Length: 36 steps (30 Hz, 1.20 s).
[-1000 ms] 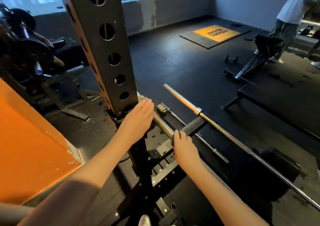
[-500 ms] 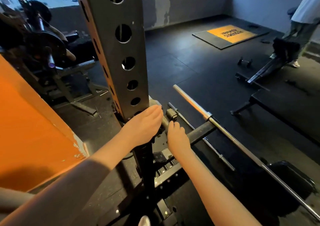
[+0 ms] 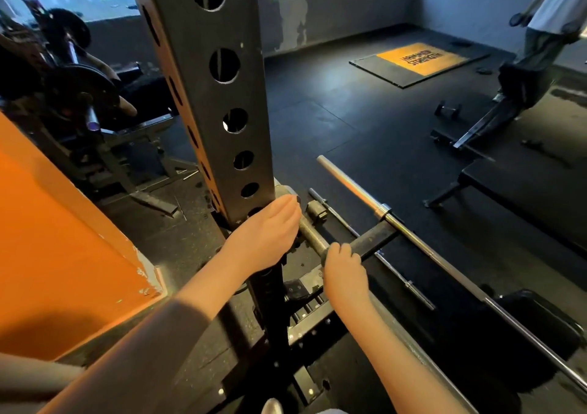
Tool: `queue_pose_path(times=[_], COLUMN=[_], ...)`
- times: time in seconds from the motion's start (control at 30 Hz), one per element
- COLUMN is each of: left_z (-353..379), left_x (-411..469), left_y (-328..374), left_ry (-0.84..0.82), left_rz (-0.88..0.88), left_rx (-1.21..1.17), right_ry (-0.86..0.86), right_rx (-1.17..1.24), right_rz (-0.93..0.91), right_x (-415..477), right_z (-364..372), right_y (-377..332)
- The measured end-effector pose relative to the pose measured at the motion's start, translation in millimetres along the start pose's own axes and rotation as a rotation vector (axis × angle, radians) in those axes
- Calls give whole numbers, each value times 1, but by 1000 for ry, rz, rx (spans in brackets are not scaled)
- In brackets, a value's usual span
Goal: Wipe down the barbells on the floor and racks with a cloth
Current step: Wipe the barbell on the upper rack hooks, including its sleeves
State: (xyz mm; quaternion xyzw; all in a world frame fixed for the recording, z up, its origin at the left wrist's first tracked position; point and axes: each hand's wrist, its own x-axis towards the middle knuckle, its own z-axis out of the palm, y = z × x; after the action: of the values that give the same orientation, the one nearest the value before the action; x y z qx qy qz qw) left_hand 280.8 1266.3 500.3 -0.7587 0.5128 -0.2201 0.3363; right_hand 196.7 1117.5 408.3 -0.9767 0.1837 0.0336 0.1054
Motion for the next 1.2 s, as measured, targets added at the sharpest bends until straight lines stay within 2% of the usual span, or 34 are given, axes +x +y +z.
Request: queue_pose_path(times=[0.13, 0.4, 0.6, 0.73, 0.87, 0.97, 1.1, 1.2], left_z=[-5, 0, 3, -1, 5, 0, 3, 7], left_x=[1, 1, 0, -10, -27, -30, -28, -26], left_y=[1, 2, 4, 3, 2, 0, 3, 3], left_ry=[-2, 73, 102, 143, 137, 155, 197, 259], left_rz=[18, 24, 37, 20, 4, -23, -41, -22], left_rx=[-13, -26, -19, -129, -195, -269, -285, -267], right_ry=[4, 129, 79, 88, 116, 151, 150, 175], right_rx=[91, -64, -33, 12, -83, -68, -24, 3], right_rz=[-22, 89, 90, 81, 71, 90, 23, 43], right_x=[8, -72, -39, -58, -92, -66, -20, -20], right_z=[-4, 17, 5, 5, 18, 12, 6, 10], right_y=[-2, 43, 14, 21, 32, 20, -9, -10])
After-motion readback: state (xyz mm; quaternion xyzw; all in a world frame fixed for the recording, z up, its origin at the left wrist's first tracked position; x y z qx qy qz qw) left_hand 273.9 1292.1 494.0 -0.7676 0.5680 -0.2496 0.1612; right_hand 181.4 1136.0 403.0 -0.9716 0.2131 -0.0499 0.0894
